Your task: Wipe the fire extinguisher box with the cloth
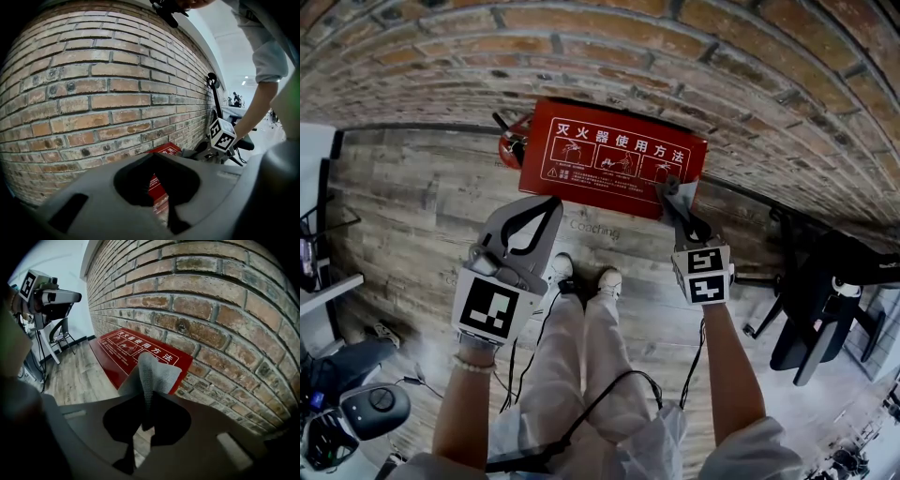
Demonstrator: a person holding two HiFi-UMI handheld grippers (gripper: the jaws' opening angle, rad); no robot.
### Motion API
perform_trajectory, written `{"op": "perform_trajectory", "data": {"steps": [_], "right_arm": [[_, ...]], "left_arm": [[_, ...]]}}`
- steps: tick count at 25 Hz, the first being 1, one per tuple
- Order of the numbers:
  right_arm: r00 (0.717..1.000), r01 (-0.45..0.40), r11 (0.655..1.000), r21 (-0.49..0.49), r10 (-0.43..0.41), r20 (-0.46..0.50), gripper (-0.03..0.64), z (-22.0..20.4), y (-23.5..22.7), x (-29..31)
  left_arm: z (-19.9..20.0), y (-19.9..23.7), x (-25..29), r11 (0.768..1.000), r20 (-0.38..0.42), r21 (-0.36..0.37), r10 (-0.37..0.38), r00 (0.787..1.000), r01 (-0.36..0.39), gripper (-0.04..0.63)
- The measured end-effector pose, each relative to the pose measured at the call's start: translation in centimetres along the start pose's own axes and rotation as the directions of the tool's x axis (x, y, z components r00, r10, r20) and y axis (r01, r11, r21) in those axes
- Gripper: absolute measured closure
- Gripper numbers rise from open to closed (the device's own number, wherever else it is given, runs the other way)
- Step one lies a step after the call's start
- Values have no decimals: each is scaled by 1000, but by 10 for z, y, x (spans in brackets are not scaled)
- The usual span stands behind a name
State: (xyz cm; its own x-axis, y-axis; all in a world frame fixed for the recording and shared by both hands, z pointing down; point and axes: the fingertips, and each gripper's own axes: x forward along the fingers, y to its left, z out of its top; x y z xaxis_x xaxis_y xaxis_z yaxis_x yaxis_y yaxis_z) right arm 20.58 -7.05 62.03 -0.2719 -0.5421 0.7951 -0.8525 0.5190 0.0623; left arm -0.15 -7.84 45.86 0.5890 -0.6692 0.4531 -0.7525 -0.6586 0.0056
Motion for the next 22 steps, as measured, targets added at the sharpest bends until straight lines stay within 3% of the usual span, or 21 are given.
{"op": "perform_trajectory", "data": {"steps": [16, 22], "right_arm": [[998, 60, 998, 31, -59, -11, 597, -2, -7, -1], [999, 49, 996, 69, -50, 13, 597, 12, -1, -18]], "left_arm": [[-3, 0, -8, 1000, 1, 3, -10, 1000, 10, 597], [14, 0, -18, 999, 22, 38, -28, 999, 27, 597]]}}
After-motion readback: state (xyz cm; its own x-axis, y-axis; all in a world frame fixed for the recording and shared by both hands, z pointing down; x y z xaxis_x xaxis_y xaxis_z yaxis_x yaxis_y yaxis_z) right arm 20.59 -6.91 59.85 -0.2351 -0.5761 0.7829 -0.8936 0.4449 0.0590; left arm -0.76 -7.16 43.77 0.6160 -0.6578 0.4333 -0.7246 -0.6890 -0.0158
